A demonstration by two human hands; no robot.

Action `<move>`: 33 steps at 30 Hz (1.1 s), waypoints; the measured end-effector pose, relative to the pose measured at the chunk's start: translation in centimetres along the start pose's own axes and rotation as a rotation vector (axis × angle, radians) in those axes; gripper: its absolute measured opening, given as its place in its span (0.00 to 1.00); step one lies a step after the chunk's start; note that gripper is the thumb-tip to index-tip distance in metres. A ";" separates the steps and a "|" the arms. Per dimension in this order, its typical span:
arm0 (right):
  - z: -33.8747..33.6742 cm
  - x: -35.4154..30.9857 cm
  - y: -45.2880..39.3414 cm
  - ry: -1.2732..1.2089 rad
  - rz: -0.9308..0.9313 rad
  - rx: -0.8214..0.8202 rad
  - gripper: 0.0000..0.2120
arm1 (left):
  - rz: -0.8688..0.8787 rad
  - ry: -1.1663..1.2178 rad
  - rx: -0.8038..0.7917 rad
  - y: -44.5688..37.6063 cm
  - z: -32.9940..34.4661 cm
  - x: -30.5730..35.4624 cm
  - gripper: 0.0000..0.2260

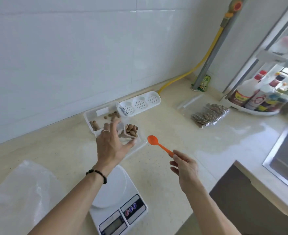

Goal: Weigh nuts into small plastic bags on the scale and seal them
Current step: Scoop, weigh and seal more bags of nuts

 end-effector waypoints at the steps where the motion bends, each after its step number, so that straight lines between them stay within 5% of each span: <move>1: -1.0 1.7 0.2 -0.004 0.044 0.025 0.08 | 0.016 -0.005 -0.020 0.7 0.3 0.4 0.35; 8: -4.3 8.5 1.6 -0.001 0.139 0.078 0.10 | 0.053 -0.036 -0.140 5.8 2.2 2.6 0.38; 18: -5.2 6.1 3.2 0.370 -0.041 0.172 0.13 | 0.068 -0.058 -0.213 8.0 2.6 4.4 0.40; 22: -2.0 -1.2 4.7 0.114 -0.192 -0.008 0.12 | 0.047 -0.056 -0.215 7.1 1.8 5.1 0.41; 28: 3.0 -6.4 6.6 0.394 -0.352 -0.267 0.10 | 0.016 -0.030 -0.192 5.0 0.2 6.1 0.40; 33: 4.6 -8.1 7.3 0.356 -0.375 -0.339 0.08 | 0.008 -0.030 -0.212 3.6 -0.8 5.7 0.49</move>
Point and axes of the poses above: each hand's wrist, its own y-axis away from the middle knuckle, its own z-axis out of the palm, x = y × z, the point moved 8 cm from there along -y, towards the middle knuckle, and after that the axes turned 5 degrees about x, right-handed, at the moved point
